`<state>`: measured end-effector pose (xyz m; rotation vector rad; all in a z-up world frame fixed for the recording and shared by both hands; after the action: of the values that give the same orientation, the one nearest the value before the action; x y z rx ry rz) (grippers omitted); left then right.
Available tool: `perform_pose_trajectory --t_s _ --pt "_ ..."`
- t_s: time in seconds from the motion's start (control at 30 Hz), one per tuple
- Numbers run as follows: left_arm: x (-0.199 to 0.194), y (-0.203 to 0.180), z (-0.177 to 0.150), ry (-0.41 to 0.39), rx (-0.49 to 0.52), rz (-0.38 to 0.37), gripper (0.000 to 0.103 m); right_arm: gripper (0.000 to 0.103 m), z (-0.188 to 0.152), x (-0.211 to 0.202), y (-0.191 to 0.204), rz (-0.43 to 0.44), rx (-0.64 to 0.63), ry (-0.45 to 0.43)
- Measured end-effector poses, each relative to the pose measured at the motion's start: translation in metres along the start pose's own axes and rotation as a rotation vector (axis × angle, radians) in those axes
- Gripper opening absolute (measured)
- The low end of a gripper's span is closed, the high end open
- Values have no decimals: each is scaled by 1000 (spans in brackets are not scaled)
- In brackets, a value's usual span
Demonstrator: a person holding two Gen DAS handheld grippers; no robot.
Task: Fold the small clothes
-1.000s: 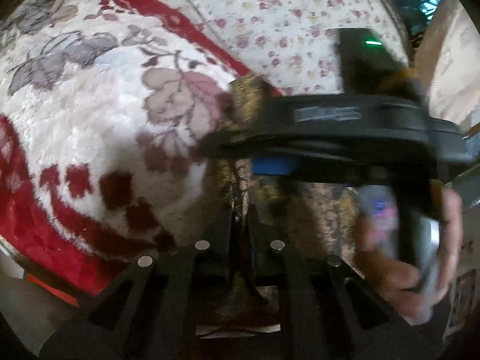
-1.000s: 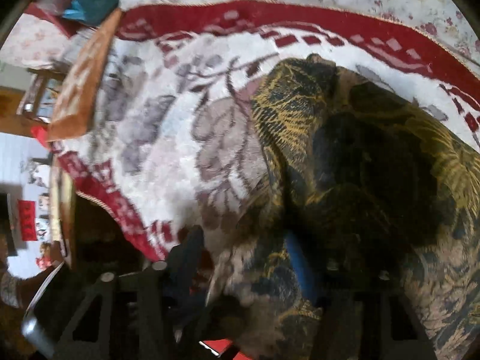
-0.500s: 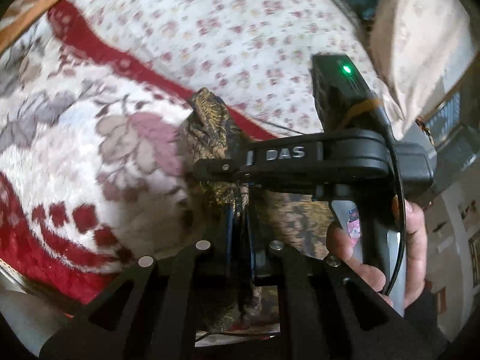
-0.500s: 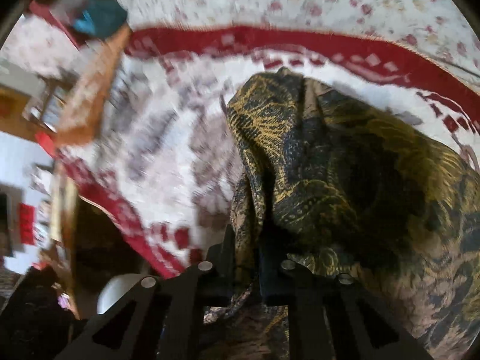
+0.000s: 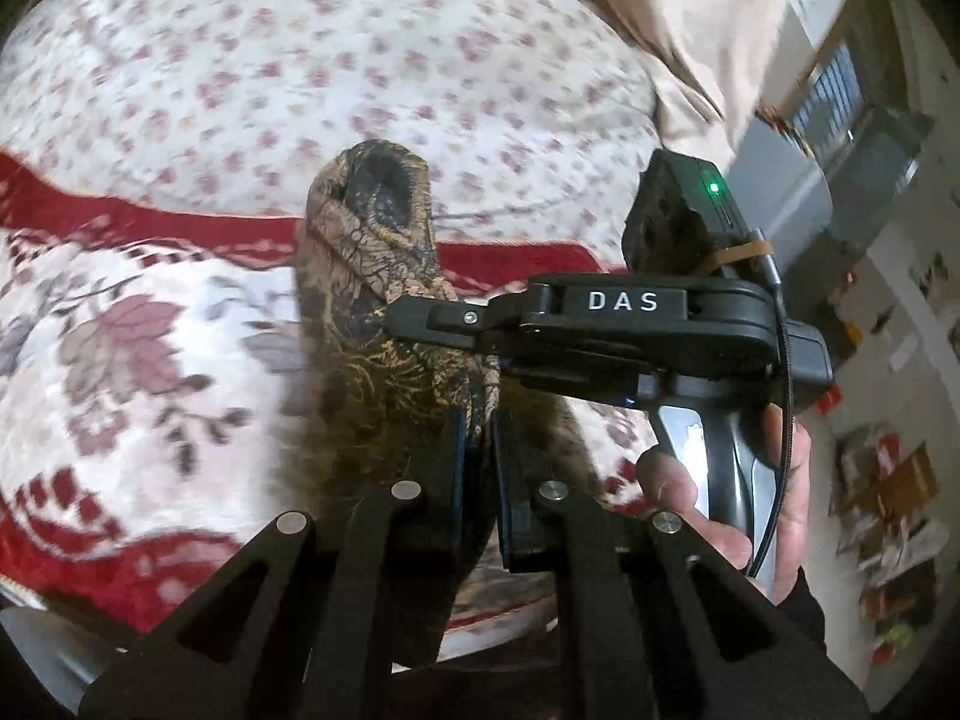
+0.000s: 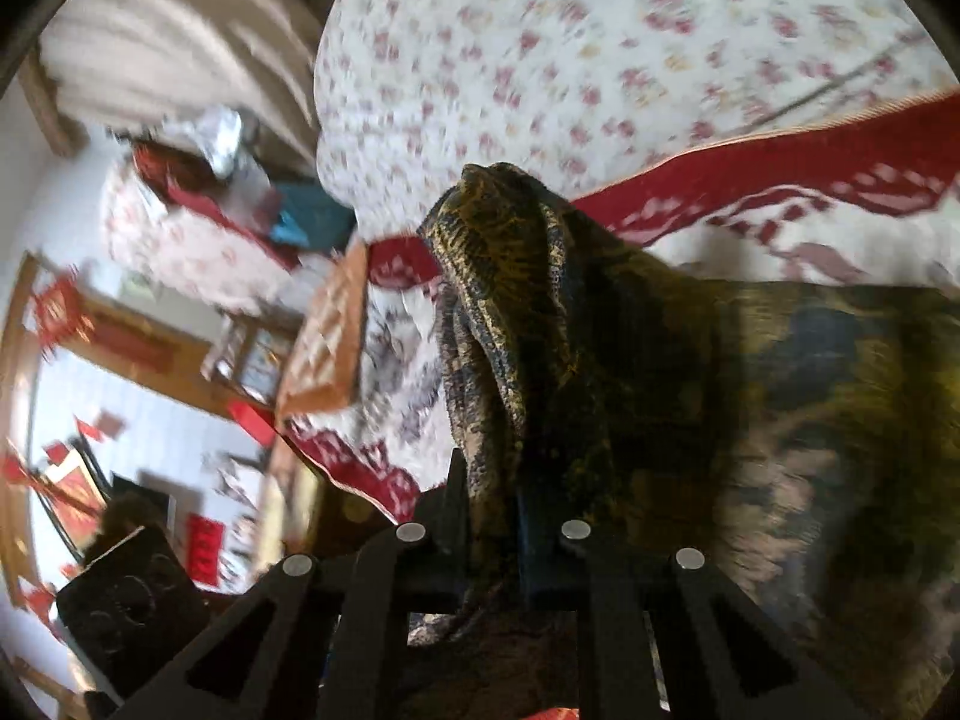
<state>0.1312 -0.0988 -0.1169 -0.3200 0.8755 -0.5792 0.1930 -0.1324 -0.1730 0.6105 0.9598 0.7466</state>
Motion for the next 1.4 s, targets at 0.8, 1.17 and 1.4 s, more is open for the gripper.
perform_pose_trajectory --t_s 0.8,1.17,1.4 --pt "167 -90 -75 304 57 -55 7 12 -50 -105 -179 -114 395 -82" --pt "171 -90 -94 346 75 -89 13 18 -66 -111 -217 -112 525 -92" --pt "96 -50 -62 197 43 -35 47 62 -67 -139 -185 -254 358 -180"
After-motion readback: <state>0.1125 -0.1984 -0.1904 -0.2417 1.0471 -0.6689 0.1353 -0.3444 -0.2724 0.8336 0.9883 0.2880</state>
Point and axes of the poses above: each gripper's, at about its wrist camera, not at the fingertips, and x roughly the way its jaws point, y to its left, z to its top, the point moved 10 cm from there along x, roughly the way its jaws point, and after that the axes turned 8 degrees about -x, right-handed, at the moved point
